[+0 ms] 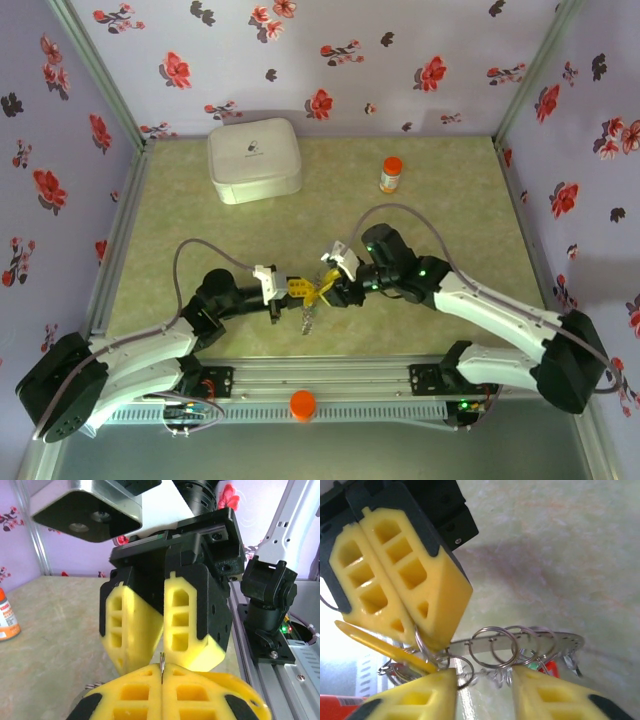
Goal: Put the keys on the keyring
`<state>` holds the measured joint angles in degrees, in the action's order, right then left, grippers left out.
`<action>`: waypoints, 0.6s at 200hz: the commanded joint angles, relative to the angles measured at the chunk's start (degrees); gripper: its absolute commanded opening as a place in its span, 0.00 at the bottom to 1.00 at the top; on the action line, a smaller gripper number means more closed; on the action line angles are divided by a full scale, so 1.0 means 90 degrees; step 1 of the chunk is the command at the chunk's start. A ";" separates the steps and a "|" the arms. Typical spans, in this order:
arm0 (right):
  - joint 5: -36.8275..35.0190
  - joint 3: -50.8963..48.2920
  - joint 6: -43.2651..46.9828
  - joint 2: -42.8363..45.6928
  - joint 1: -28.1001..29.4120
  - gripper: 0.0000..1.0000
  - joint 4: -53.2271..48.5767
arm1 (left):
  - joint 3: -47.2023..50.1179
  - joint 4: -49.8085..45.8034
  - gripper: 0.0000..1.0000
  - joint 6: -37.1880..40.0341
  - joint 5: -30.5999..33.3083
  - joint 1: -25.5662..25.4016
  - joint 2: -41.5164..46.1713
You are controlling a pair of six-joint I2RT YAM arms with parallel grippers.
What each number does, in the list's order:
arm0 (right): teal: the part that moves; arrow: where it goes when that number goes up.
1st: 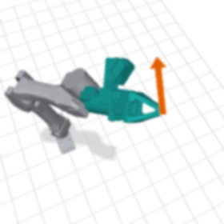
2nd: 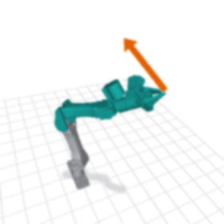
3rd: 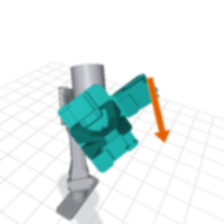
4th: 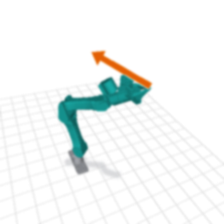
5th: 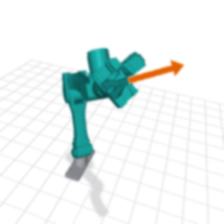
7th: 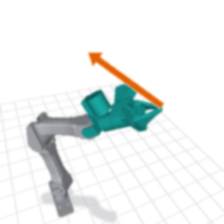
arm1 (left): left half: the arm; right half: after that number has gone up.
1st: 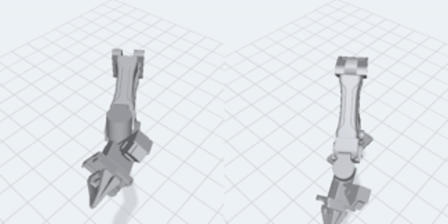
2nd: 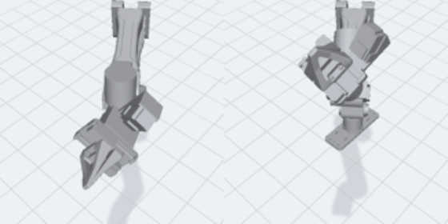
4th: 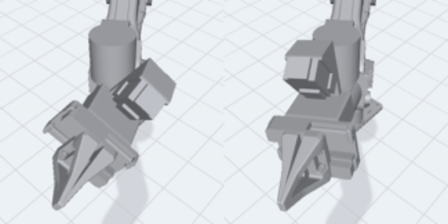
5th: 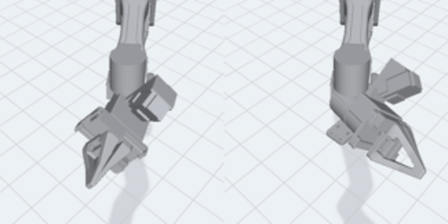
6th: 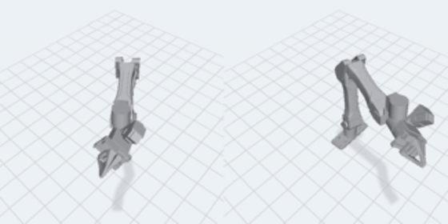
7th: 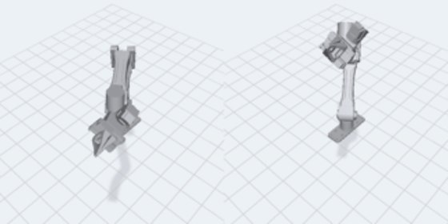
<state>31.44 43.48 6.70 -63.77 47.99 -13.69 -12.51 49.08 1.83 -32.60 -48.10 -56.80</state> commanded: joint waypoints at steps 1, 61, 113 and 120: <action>-0.0580 -0.0282 0.0109 0.0638 -0.0040 0.42 -0.0111 | 0.0005 0.0644 0.00 0.0160 0.0378 0.0019 0.0137; -0.0327 -0.0655 -0.0852 0.0884 -0.0004 0.52 0.0896 | -0.0100 0.0675 0.00 -0.0131 0.0945 0.0027 -0.0093; -0.1024 -0.0920 -0.2320 0.0562 0.0410 0.54 0.2378 | -0.0221 0.0617 0.00 -0.0256 0.1165 -0.0037 -0.0248; -0.1070 -0.1006 -0.2402 0.0528 0.0420 0.55 0.2487 | -0.0211 0.0702 0.00 -0.0294 0.1152 -0.0049 -0.0251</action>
<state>24.71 36.99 -7.90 -57.82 50.94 0.99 -12.51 50.96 0.93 -23.53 -48.12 -58.65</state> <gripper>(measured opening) 0.537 0.038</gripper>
